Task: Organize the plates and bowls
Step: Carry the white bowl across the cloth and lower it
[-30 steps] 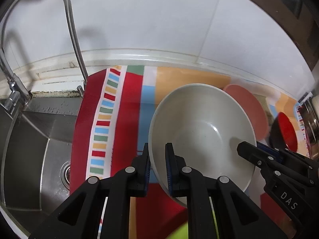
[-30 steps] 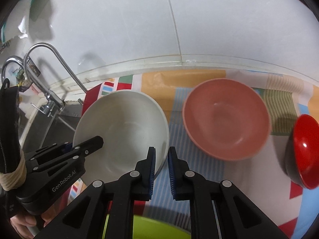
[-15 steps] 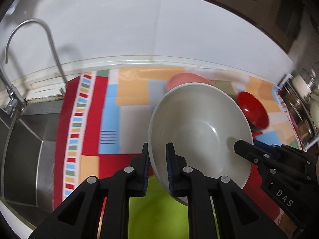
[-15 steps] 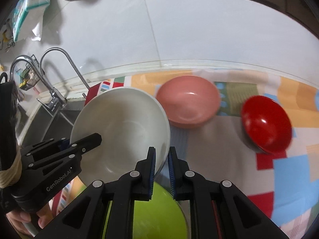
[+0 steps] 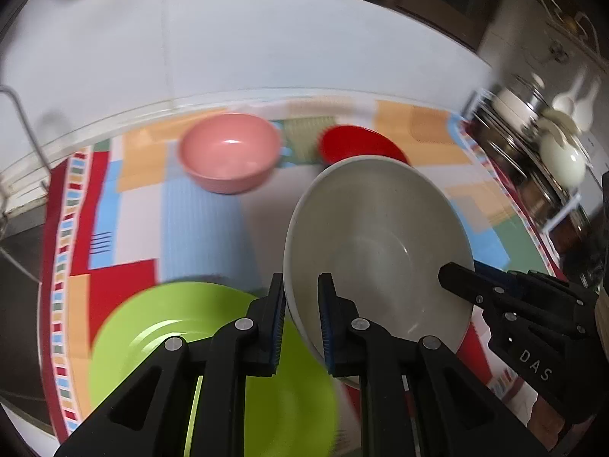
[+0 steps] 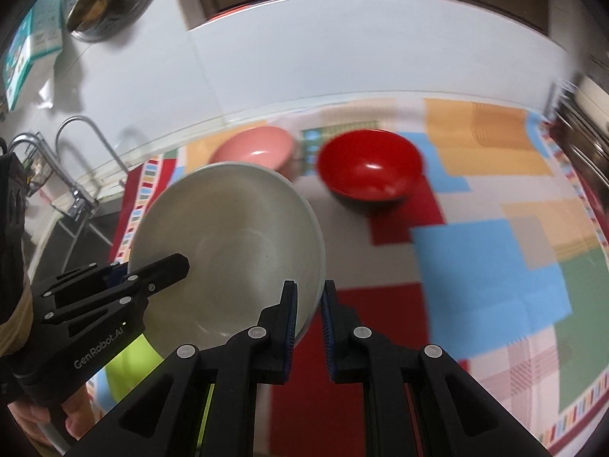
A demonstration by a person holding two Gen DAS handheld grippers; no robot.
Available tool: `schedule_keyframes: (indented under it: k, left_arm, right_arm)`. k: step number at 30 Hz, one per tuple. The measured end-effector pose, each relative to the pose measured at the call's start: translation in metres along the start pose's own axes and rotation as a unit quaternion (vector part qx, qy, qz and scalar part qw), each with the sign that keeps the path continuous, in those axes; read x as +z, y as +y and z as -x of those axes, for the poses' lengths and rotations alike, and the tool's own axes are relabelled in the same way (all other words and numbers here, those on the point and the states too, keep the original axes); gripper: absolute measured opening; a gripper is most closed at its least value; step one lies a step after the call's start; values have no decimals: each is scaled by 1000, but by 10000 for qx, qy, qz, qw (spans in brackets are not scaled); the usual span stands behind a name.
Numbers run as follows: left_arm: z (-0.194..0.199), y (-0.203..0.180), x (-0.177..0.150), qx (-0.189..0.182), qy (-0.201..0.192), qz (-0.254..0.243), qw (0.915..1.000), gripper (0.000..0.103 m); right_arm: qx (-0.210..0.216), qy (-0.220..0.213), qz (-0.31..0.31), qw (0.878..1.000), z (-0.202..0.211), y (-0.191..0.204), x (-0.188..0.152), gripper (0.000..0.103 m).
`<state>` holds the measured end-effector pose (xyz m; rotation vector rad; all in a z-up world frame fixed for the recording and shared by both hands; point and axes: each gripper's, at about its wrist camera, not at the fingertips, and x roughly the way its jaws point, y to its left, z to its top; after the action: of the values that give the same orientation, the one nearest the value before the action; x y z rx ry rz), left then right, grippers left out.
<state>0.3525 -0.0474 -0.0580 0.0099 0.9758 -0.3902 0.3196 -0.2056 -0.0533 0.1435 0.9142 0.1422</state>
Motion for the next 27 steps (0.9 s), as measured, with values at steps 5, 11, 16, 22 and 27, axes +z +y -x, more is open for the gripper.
schedule_keyframes:
  k: [5, 11, 16, 22, 27]
  left_arm:
    - [-10, -40, -6, -135, 122, -227, 9996, 18]
    - [-23, -79, -15, -271, 350, -350, 9984, 18]
    - [-36, -101, -24, -286, 555, -377, 9973, 18]
    - [-54, -122, -34, -298, 845, -382, 9952, 19]
    - [-66, -131, -40, -290, 1039, -356, 9935, 19]
  right_arm:
    - [-185, 19, -213, 9996, 17, -36, -14, 14]
    - [-328, 108, -403, 9986, 29, -74, -28, 14]
    - [-415, 194, -481, 9978, 31, -99, -36, 14]
    - [-457, 369, -525, 9969, 27, -122, -44, 14]
    - [-454, 553, -562, 9959, 20, -137, -51, 14]
